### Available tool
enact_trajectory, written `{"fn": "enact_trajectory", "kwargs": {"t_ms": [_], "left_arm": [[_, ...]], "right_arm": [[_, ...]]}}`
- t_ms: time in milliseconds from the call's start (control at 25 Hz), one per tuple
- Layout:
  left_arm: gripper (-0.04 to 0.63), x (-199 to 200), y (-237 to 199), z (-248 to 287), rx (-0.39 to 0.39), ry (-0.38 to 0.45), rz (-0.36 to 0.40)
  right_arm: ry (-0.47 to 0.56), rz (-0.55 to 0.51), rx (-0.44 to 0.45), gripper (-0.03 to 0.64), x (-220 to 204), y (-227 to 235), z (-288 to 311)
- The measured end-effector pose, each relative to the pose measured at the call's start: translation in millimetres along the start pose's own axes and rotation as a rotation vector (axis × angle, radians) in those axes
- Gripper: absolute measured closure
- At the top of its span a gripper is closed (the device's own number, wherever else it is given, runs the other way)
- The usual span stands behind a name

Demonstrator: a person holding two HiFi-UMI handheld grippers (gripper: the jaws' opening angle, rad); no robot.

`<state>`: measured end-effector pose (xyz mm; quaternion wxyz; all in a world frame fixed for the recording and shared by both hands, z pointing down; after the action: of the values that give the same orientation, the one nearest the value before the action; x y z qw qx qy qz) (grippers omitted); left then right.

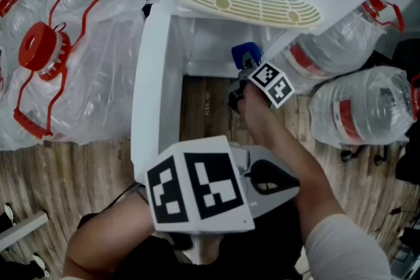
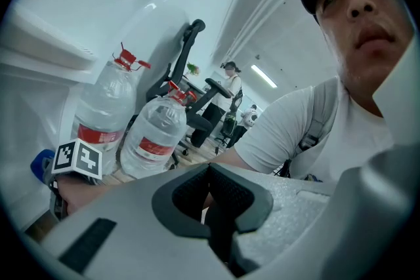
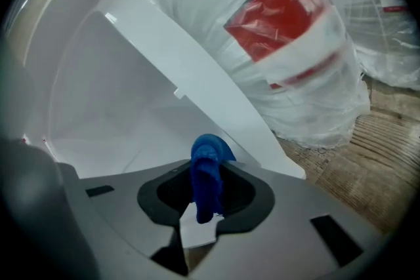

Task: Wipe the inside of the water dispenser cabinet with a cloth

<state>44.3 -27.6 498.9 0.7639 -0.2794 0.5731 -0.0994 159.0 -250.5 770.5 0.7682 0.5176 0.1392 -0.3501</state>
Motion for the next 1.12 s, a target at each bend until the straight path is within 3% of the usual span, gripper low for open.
{"fn": "enact_trajectory", "kwargs": {"t_ms": [520,1120], "left_arm": [[0.592,-8.9,-2.2,-4.5,0.044,-0.002,-0.025],[0.592,-8.0,-5.1,3.1,0.016,-0.01,-0.013]], "right_arm": [[0.028,-0.026,-0.1,0.532,3.4,-10.7,63.8],[-0.069,-0.132,-0.076,0.532,-8.6,28.2,16.8]]}}
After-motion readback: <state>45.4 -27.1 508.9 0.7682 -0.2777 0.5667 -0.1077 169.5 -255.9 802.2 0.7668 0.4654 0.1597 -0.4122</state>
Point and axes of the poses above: the fingertips, and each gripper's own axes: z forward along the fingers, y to its right, x out of its top, the point moved 7 cm from there along -z, backward along the fingers, and after that the axes turned 3 degrees about x, right-handed, at the moved point
